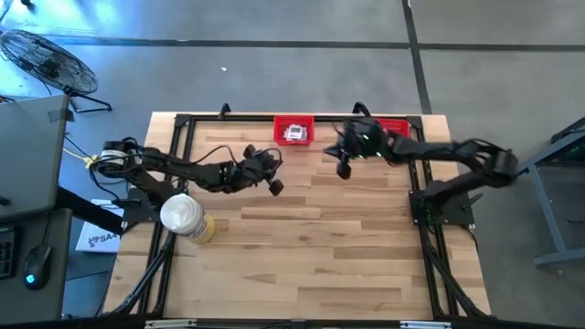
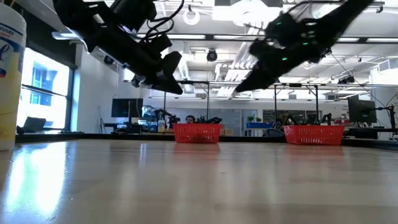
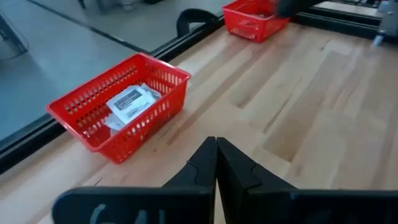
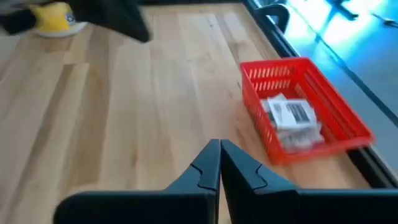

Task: Pick & Place First Aid Supplies
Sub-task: Return to Home Position

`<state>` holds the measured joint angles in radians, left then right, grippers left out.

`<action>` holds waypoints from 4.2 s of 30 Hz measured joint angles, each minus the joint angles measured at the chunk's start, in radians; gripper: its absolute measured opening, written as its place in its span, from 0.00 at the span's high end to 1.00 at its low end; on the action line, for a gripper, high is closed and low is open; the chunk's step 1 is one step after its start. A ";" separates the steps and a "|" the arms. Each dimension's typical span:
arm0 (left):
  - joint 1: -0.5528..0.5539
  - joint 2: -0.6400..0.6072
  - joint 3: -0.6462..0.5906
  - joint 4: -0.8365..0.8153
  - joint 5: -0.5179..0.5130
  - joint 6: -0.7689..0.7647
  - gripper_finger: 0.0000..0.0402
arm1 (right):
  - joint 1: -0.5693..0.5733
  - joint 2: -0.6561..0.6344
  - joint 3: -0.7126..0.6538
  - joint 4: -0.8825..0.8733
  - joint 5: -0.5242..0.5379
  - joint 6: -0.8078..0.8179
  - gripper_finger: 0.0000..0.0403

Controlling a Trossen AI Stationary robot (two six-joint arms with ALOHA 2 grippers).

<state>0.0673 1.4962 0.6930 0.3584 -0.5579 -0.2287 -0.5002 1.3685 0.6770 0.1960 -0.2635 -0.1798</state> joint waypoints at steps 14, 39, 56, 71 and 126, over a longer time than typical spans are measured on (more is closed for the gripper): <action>0.086 0.001 0.000 0.113 0.017 0.038 1.00 | 0.280 -0.673 -0.446 0.047 0.201 0.244 1.00; 0.098 -0.001 0.035 0.132 0.020 0.528 1.00 | 0.685 -1.364 -0.522 -0.162 0.305 0.213 1.00; 0.396 -0.002 0.099 0.131 0.335 0.316 1.00 | 0.690 -1.363 -0.626 -0.059 0.432 0.261 1.00; 0.480 -0.002 0.099 0.006 0.325 0.198 1.00 | 0.691 -1.358 -0.668 0.033 0.453 0.274 0.99; -0.168 -0.632 -0.331 -0.037 0.090 0.041 1.00 | 0.690 -1.356 -0.668 0.003 0.452 0.276 0.98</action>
<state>-0.1003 0.8646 0.3616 0.3218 -0.4675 -0.1876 0.1902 0.0128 0.0086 0.1989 0.1882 0.0963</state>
